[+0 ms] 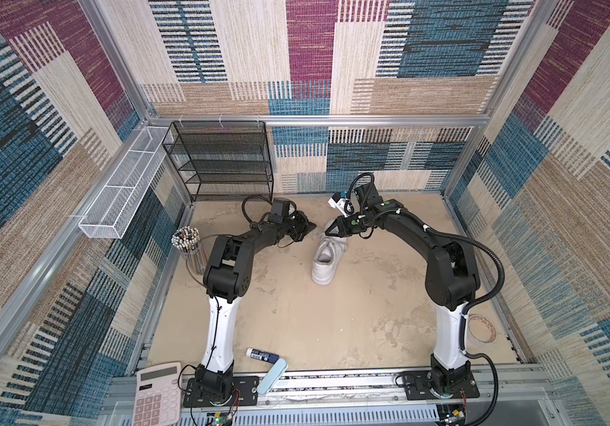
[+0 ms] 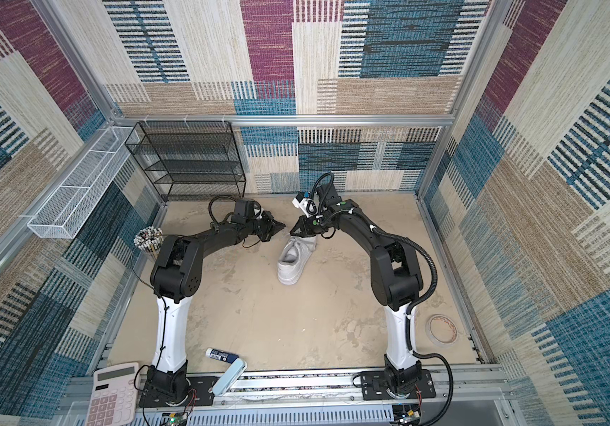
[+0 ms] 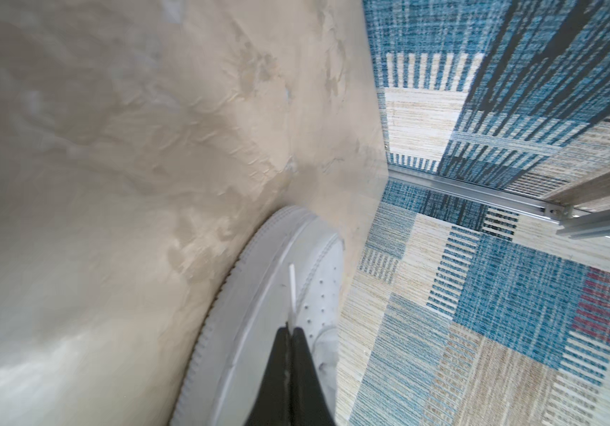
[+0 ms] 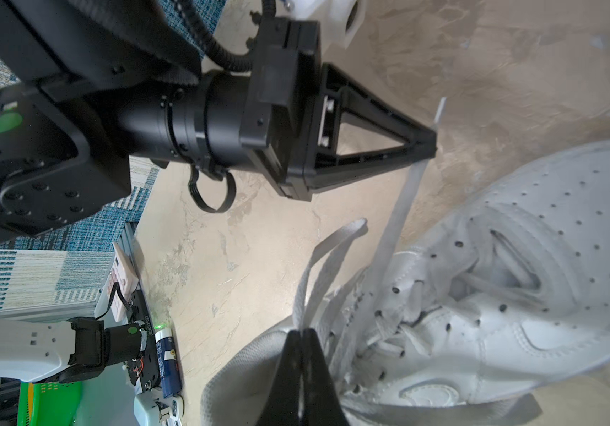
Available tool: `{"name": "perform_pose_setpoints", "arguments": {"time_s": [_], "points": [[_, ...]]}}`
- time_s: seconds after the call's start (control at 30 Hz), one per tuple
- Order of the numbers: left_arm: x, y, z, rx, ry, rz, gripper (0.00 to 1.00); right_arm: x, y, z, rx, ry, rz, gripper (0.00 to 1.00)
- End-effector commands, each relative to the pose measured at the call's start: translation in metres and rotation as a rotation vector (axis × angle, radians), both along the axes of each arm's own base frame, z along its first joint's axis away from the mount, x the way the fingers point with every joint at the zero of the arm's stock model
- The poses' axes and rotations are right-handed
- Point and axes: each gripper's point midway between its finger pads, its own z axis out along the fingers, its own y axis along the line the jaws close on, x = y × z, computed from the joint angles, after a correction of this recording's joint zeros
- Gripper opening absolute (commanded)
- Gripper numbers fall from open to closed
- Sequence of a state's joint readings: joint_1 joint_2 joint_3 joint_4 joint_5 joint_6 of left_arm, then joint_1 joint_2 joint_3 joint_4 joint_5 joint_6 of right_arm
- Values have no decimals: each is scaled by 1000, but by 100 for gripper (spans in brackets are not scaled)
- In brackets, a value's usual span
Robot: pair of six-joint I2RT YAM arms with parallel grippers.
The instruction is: Tie the shoes
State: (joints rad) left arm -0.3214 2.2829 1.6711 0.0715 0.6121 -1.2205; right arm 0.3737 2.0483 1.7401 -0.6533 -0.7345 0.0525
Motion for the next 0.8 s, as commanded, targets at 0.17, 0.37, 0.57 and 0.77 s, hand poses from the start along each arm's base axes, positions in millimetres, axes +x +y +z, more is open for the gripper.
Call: {"name": "perform_pose_setpoints", "arguments": {"time_s": [0.17, 0.37, 0.57, 0.77], "points": [[12, -24, 27, -57, -68, -109, 0, 0, 6, 15, 25, -51, 42, 34], [13, -40, 36, -85, -95, -155, 0, 17, -20, 28, 33, -55, -93, 44], [7, -57, 45, -106, -120, -207, 0, 39, -51, 24, 79, -8, -219, 43], [1, -68, 54, -125, -140, -245, 0, 49, -50, 12, 144, 61, -223, 40]]}}
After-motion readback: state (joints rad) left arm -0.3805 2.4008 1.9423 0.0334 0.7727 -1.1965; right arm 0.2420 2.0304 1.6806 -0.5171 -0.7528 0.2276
